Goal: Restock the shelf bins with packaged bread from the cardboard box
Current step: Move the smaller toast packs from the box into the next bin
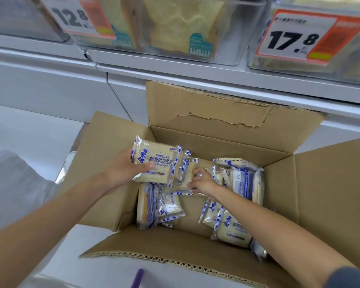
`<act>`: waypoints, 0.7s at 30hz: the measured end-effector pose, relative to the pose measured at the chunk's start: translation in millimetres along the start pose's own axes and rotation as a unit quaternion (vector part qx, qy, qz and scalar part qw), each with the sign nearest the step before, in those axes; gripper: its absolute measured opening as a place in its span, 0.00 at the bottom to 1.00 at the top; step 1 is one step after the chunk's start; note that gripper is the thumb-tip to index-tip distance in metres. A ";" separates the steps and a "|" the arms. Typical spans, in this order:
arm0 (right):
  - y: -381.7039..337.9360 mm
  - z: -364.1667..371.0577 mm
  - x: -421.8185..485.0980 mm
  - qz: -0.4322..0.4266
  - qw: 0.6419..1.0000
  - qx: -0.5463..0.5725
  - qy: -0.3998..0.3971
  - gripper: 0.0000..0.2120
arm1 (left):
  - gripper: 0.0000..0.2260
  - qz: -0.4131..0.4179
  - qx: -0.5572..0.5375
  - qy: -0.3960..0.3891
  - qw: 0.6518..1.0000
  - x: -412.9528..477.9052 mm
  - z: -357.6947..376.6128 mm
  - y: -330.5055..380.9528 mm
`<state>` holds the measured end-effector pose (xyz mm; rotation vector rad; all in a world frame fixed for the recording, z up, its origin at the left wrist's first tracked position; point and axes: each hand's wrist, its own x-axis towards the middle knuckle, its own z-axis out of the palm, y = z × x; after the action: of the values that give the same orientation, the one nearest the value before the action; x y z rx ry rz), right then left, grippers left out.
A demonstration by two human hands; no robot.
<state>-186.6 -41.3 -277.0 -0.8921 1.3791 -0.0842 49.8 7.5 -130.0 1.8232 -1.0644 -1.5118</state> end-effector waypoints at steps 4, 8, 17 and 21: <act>-8.8 -36.1 -32.5 -0.068 0.992 -0.100 0.022 0.19 | 0.12 -0.001 0.015 0.003 1.000 1.3 4.5 4.6; -37.0 -85.3 -86.8 -0.158 0.977 -0.113 0.084 0.18 | 0.12 0.007 0.037 0.002 0.999 4.7 16.9 13.4; -103.6 -106.9 -181.2 -0.257 0.961 -0.087 0.055 0.19 | 0.12 0.056 0.075 -0.064 0.994 -14.7 74.0 80.8; -116.8 -109.2 -204.9 -0.311 0.937 -0.017 0.160 0.31 | 0.15 0.076 -0.005 -0.048 0.996 -22.7 94.9 117.7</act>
<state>-279.7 -64.4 -35.5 -1.3645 1.3449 -0.7191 -71.0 -30.0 -44.2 1.6382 -1.2096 -1.5233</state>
